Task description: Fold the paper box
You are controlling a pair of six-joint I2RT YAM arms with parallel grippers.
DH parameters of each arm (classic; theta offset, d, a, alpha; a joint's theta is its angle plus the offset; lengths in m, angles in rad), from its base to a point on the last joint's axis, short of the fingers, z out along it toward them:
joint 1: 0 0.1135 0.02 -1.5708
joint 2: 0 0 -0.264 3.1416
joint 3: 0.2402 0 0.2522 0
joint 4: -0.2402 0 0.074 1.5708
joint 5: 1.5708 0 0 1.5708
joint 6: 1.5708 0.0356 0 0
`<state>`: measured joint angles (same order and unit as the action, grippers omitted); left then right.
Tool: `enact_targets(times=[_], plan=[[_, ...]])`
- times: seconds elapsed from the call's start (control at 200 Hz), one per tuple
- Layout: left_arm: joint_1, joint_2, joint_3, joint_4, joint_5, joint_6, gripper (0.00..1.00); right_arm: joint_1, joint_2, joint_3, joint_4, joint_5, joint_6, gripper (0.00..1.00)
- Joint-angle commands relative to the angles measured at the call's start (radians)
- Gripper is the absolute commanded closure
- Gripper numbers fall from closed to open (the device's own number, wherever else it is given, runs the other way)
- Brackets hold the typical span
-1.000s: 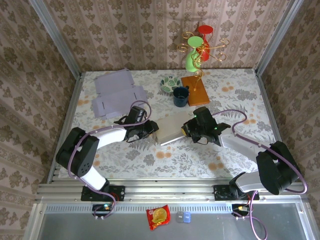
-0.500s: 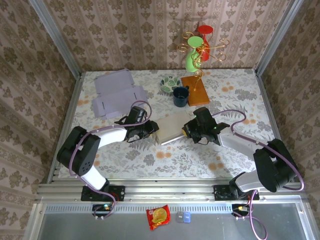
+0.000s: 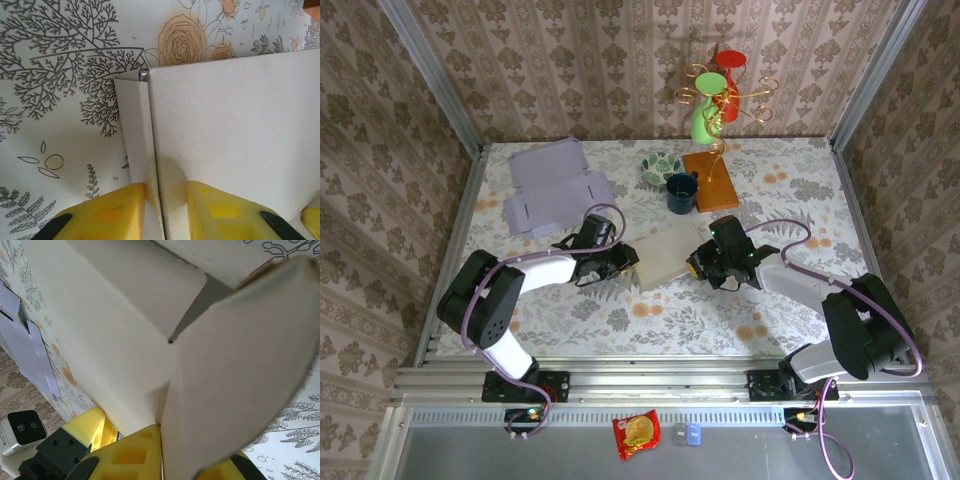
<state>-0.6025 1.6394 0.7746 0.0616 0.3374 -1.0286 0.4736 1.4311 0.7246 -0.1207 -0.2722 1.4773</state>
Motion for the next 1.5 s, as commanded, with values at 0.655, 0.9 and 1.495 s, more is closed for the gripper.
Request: enact_targets(times=[0.655,0.9,1.495], plan=[[-0.010,0.043,0.069,-0.202,-0.043,0.164,0.74,-0.276,-0.146,0.210,-0.436,-0.094,-0.800,0.39],[-0.010,0.068,0.107,-0.232,-0.043,0.215,0.74,-0.292,0.185,0.371,-0.484,-0.202,-1.081,0.45],[-0.011,0.099,0.139,-0.240,-0.031,0.240,0.74,-0.277,0.401,0.383,-0.455,-0.218,-1.152,0.58]])
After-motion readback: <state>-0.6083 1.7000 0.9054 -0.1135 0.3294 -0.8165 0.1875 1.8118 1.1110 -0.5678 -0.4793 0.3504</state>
